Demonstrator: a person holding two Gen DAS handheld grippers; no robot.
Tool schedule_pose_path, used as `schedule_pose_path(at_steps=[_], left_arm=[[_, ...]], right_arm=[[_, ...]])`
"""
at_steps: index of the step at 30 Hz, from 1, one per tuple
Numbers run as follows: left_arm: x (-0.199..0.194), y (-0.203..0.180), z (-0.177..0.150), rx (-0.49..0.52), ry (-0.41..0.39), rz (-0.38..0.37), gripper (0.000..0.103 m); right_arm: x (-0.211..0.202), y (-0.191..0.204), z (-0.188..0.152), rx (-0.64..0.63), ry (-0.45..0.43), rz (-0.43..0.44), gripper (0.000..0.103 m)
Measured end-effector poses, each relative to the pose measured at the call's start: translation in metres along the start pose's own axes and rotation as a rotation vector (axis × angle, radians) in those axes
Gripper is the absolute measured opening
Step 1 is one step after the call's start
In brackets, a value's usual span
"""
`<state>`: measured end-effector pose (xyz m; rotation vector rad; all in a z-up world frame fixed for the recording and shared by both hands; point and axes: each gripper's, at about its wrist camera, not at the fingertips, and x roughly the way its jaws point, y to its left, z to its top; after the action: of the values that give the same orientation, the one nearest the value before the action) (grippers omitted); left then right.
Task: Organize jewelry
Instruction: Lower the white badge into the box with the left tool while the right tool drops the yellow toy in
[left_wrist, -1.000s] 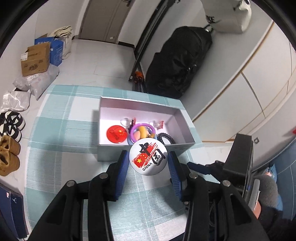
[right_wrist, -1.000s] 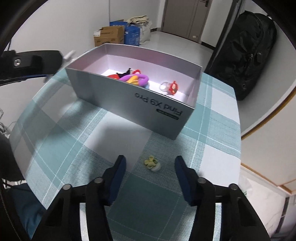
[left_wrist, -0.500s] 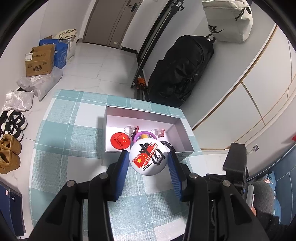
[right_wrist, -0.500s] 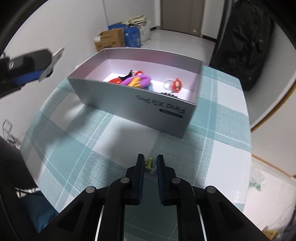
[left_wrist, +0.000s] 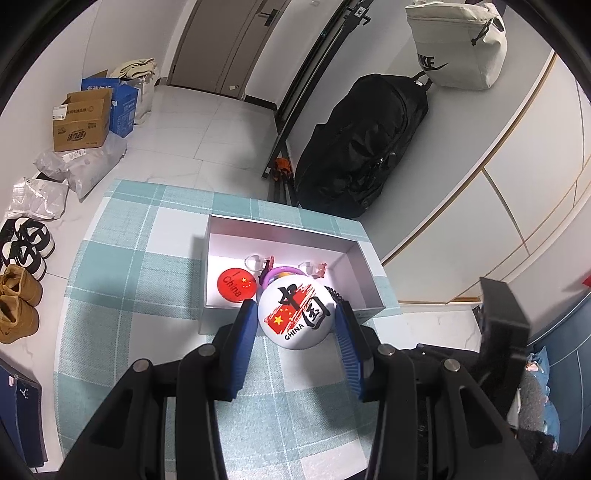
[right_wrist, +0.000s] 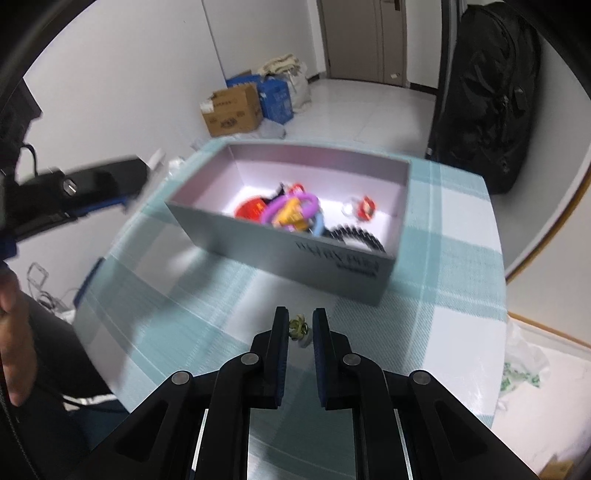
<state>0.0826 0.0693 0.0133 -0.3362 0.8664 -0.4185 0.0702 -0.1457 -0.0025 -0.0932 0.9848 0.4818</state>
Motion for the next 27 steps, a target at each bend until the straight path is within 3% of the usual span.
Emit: schedule_pose_path(at_steps=[8, 17, 27], left_arm=[[-0.001, 0.005, 0.003, -0.032, -0.008, 0.017, 0.037], [0.005, 0.006, 0.013, -0.049, -0.024, 0.040, 0.037], [0.032, 0.001, 0.027, -0.052, 0.009, 0.059, 0.037]], right_arm=[[-0.024, 0.005, 0.024, 0.044, -0.131, 0.119, 0.012], [-0.036, -0.001, 0.048, 0.102, -0.208, 0.166, 0.012], [-0.027, -0.026, 0.069, 0.202, -0.206, 0.221, 0.012]])
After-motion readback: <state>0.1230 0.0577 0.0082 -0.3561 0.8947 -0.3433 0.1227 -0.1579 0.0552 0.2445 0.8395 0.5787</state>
